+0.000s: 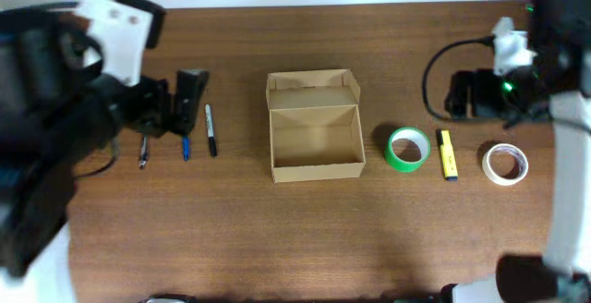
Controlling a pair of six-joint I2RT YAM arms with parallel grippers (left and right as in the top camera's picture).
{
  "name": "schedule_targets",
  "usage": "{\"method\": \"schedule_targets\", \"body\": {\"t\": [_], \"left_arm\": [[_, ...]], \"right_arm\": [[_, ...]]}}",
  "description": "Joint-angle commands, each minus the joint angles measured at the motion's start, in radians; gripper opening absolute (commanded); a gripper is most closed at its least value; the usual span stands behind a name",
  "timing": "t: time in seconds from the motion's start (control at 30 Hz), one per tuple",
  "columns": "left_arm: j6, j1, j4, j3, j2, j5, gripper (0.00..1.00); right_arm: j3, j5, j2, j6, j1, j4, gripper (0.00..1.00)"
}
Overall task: Pack container
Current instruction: 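Move the right gripper over the green tape roll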
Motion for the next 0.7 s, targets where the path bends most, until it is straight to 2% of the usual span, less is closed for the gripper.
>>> {"method": "schedule_targets", "body": {"t": [0.0, 0.13, 0.33, 0.5, 0.67], "left_arm": [[0.02, -0.004, -0.031, 0.109, -0.036, -0.038, 0.99], [0.02, -0.004, -0.06, 0.179, -0.04, -0.074, 0.99], [0.02, -0.004, -0.08, 0.185, -0.047, -0.087, 0.99], [0.02, -0.004, -0.095, 0.185, -0.047, -0.105, 0.99], [0.02, -0.004, -0.095, 0.185, -0.047, -0.105, 0.99]], "right_arm": [[0.0, 0.019, 0.072, 0.008, 0.005, -0.008, 0.99], [0.0, -0.093, 0.163, 0.008, 0.005, -0.015, 0.99], [-0.001, -0.216, 0.254, 0.008, 0.005, -0.016, 0.99], [-0.03, -0.228, 0.313, 0.008, 0.005, -0.018, 0.99], [-0.055, -0.142, 0.334, 0.019, 0.005, -0.003, 0.99]]}}
